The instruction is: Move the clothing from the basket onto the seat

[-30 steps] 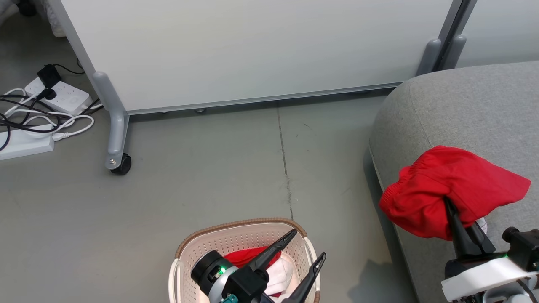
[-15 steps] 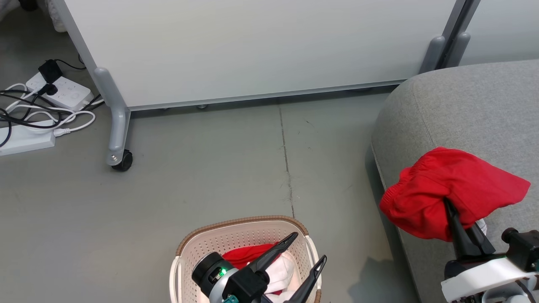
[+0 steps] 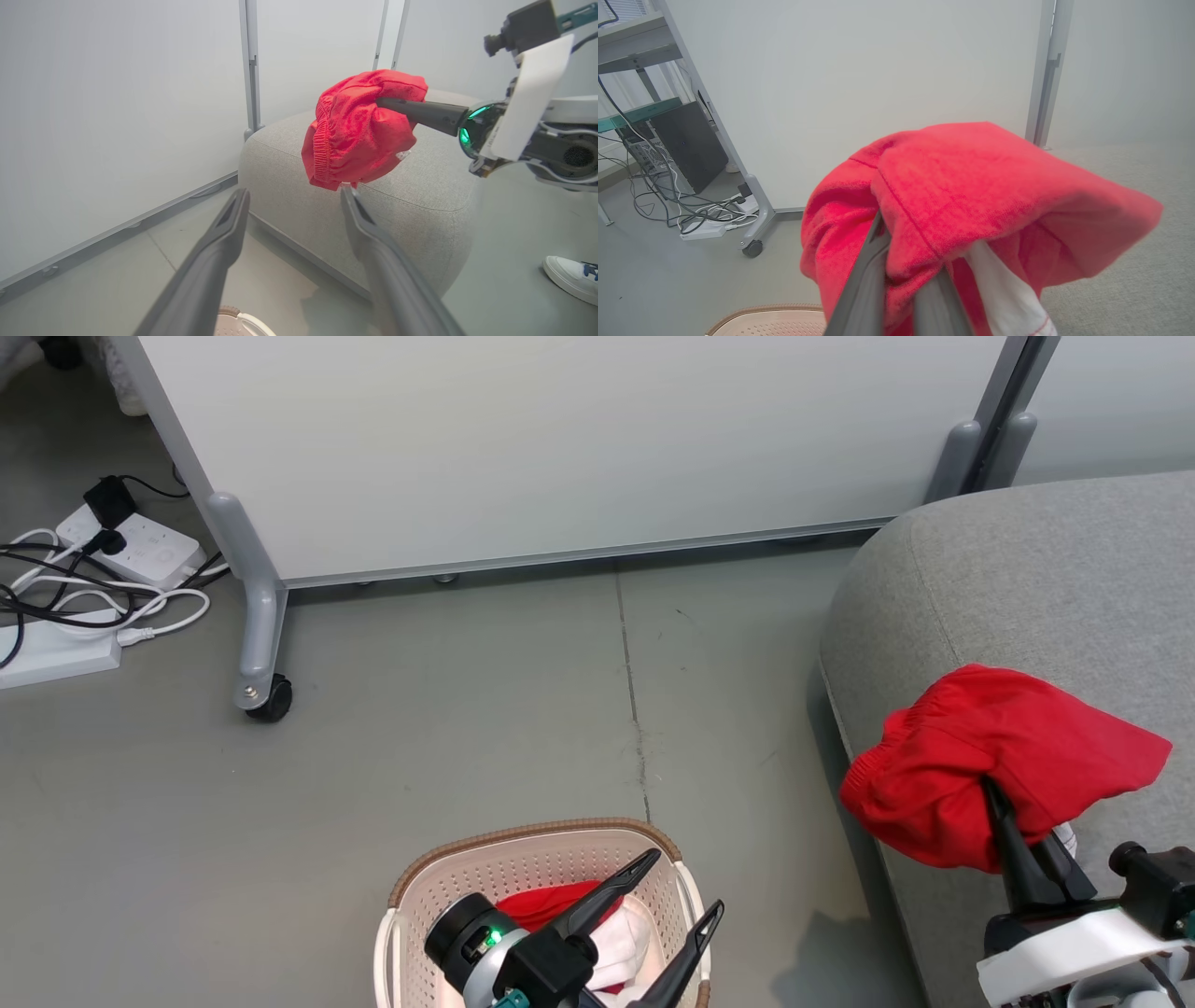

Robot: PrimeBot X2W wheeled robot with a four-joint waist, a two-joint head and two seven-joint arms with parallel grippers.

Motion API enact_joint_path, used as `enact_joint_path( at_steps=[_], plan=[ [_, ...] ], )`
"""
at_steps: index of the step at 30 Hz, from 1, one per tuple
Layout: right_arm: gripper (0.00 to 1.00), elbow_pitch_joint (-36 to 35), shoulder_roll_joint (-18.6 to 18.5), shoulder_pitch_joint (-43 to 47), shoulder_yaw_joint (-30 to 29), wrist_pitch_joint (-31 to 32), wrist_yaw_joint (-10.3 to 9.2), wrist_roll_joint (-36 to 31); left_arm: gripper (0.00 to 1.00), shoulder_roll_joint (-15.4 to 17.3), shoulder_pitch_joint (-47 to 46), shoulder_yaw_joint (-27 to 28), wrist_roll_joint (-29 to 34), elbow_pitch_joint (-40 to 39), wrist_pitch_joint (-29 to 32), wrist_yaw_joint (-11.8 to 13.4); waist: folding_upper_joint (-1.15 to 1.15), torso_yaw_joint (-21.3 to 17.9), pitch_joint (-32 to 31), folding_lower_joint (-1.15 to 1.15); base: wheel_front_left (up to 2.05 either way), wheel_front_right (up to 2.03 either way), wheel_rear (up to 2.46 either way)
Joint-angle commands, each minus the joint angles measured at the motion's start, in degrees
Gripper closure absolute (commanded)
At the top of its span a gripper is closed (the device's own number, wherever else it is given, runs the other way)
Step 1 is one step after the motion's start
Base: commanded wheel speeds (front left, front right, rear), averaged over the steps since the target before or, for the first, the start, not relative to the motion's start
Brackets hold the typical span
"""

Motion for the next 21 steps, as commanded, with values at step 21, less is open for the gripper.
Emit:
enact_joint_path(
  at_steps=[21],
  plan=[
    [1.00,-2.1,0.5,-2.0,-1.4,-0.2,0.09,-2.1,0.00,0.9,-3.1,-0.1,0.8,-0.4,0.0,-0.1,0.00,-12.1,4.1,0.00,0.00,0.00,0.00]
  ],
)
